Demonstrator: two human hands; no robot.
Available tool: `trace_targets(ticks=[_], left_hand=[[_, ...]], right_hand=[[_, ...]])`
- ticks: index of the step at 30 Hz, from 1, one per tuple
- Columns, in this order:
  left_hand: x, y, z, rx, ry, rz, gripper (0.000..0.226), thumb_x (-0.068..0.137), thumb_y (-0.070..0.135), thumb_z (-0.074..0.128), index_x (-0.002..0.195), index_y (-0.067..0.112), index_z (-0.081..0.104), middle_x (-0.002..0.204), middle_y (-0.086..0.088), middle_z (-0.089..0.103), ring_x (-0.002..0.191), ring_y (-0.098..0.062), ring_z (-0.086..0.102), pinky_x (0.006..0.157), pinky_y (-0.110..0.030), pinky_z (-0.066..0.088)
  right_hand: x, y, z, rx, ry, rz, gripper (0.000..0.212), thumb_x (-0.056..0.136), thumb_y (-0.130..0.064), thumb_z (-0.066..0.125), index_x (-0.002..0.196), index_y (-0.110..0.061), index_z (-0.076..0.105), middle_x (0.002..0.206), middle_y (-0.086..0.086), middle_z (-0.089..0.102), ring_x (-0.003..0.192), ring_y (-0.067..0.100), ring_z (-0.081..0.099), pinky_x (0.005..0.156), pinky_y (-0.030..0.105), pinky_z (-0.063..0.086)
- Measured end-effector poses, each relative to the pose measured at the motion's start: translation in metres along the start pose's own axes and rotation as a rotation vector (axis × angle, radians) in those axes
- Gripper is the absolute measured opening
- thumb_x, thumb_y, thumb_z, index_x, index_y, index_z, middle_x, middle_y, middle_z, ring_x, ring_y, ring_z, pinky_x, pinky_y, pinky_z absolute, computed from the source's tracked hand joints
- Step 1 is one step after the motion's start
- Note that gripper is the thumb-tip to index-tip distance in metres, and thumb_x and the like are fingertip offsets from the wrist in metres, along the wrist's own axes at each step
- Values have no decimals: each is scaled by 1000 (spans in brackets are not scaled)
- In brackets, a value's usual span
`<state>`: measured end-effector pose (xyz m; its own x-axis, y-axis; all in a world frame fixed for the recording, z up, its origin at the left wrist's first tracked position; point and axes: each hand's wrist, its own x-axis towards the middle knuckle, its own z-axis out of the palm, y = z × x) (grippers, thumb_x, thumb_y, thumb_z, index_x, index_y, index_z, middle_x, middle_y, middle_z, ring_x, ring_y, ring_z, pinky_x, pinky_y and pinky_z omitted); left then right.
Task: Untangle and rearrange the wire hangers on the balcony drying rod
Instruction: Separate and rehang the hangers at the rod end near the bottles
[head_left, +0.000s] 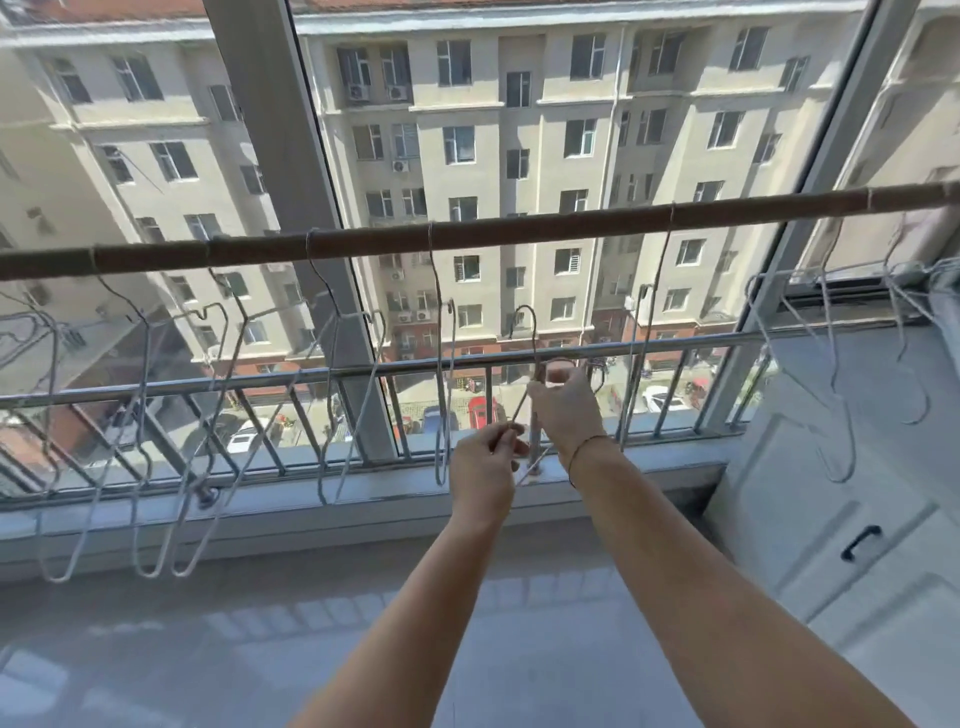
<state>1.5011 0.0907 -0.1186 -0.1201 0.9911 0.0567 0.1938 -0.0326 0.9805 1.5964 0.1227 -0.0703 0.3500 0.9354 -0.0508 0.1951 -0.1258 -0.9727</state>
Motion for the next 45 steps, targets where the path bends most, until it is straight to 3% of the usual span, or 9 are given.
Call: trace_targets(ticks=[2,5,10,15,22,27,33,38,45], left_hand=[[-4,-13,-10,52,-19,13,19,93,11,51,93,10,70,72,1,68,66,-12,61,71,-32,53],[-12,-31,-25,106,-90,25,19,93,9,51,91,9,70,68,4,65,58,0,57,63,-21,49],[-24,-49,-49,143,-229,36,18,93,9,52,87,12,69,70,-1,64,65,-9,56,65,-24,42],[-30,-56,-58,238,-307,69,16,91,11,56,88,15,71,75,0,68,64,9,58,66,-9,43],[-39,-56,-40,384,-165,149,16,86,13,64,98,13,74,91,-4,73,98,-22,63,92,-35,48],[-47,-44,-27,414,-37,182,39,85,16,65,123,8,59,127,-8,56,122,-21,45,104,-22,28],[-74,-14,-10,74,-110,174,31,85,35,63,111,17,61,104,1,64,94,-10,62,84,-29,52],[-76,13,-11,-150,-163,147,8,89,26,61,96,28,64,82,6,71,74,-1,66,72,-17,52],[-61,55,-16,-183,-97,224,12,87,14,63,87,25,70,69,6,70,65,-5,63,64,-20,52]], right_hand=[[-10,22,-2,-33,25,-34,28,86,-18,56,109,-8,43,81,3,50,63,16,48,57,28,41],[-21,50,-10,-212,65,-145,39,87,-16,57,121,-6,39,96,6,46,77,20,48,69,35,45],[-27,70,-29,-579,-30,-351,52,87,-11,57,136,-15,40,115,10,40,92,23,49,86,37,48],[-33,80,-50,-722,-137,-421,27,88,-17,58,114,-9,62,110,9,49,93,25,54,83,35,46],[-59,91,-77,-736,-146,-331,12,87,-19,60,84,-8,64,79,7,65,79,25,60,70,33,48],[-83,87,-77,-561,-134,-231,15,86,-22,62,74,-14,63,66,-1,67,62,11,57,63,25,42],[-99,62,-49,-123,-78,-149,7,87,-17,63,80,-14,64,63,1,67,45,-1,57,46,14,44],[-86,20,-41,115,4,-192,8,88,-16,61,82,-10,63,62,5,63,42,7,52,45,20,46],[-68,-41,-39,298,27,-328,11,87,-11,63,75,-14,64,61,4,61,44,7,50,44,18,43]])
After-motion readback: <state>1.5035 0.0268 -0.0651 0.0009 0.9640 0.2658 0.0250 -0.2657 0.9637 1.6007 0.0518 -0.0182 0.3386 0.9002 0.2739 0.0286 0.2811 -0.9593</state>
